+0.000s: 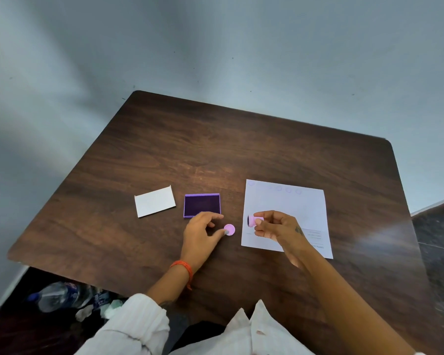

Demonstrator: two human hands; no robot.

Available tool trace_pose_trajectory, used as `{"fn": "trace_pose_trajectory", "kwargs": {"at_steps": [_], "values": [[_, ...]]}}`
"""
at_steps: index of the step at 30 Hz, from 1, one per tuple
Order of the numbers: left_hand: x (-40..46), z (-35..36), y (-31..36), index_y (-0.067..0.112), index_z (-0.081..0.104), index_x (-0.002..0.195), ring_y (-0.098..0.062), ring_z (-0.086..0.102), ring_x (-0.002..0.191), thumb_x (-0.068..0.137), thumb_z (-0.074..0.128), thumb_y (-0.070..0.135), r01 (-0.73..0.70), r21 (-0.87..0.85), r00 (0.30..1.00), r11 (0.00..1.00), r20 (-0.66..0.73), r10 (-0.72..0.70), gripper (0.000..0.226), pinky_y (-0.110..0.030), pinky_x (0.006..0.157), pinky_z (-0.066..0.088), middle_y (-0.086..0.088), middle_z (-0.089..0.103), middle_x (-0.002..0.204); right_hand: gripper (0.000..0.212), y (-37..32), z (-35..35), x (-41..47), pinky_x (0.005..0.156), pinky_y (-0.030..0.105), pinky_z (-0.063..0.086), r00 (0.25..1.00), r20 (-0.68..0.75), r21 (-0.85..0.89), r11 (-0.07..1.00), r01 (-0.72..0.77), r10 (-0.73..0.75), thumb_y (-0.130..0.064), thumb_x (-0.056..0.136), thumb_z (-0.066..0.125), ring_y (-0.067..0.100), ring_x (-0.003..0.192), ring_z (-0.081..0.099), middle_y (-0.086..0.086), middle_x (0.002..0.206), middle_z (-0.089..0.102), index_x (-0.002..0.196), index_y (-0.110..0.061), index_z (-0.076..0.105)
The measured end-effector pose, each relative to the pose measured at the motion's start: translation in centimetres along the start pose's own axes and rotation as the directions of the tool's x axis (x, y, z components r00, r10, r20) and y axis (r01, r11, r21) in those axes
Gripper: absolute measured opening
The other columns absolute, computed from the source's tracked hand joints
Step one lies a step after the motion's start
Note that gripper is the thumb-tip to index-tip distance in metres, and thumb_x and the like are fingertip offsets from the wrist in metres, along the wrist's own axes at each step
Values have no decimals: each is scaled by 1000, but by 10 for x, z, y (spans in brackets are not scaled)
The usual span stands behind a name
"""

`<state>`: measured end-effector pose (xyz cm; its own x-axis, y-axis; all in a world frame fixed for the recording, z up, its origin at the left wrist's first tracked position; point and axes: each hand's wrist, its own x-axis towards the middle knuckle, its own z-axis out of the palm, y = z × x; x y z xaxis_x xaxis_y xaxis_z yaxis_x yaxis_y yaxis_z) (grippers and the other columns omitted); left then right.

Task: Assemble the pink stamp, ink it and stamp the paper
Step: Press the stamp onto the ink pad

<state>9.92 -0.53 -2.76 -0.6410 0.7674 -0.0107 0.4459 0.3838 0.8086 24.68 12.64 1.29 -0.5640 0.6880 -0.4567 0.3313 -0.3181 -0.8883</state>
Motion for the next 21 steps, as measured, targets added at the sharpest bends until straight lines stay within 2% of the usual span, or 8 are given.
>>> {"fn": "trace_pose_trajectory", "kwargs": {"at_steps": [2,6,9,12,16,21], "values": [[5,-15,-5,21,63,105,-8,52,86,70,77,23,-21,66,995,998,-91,27,37,-10,77,36,0,65,106,14,-1,4,2,70,16,55,999,-18,45,998,-36,37,-13,82,66,16,86,69,3,96,70,96,-13,67],[22,-49,-24,21,56,117,-24,48,110,68,78,30,9,269,987,963,-159,36,54,-33,92,39,-2,60,122,18,-5,21,12,80,24,55,996,-43,21,997,-71,72,-12,82,66,20,90,68,6,101,68,100,-12,64],[33,-65,-37,23,48,127,-27,43,117,66,78,37,4,367,998,930,-62,20,69,-42,98,38,0,53,134,24,-8,38,22,78,27,56,998,-52,-100,994,-40,35,-11,80,69,21,87,68,11,106,68,102,-11,63],[41,-71,-45,26,42,133,-27,40,120,64,77,42,-43,429,999,902,42,27,79,-41,98,35,3,46,141,23,-14,59,30,74,26,56,997,-18,-252,965,72,-80,-16,76,73,21,85,68,11,100,71,98,-12,67],[50,-73,-47,26,37,137,-26,35,124,66,74,46,-97,484,991,870,130,37,83,-37,94,33,6,41,145,18,-26,91,40,74,25,53,965,39,-460,852,248,-260,-11,74,72,19,83,67,6,92,73,91,-16,72],[55,-73,-50,25,33,138,-25,31,126,68,72,48,-108,505,983,856,186,14,84,-36,92,30,5,39,146,27,-31,117,47,86,24,43,896,246,-671,601,433,-371,-8,82,62,26,100,62,15,111,69,108,-8,66]]}}
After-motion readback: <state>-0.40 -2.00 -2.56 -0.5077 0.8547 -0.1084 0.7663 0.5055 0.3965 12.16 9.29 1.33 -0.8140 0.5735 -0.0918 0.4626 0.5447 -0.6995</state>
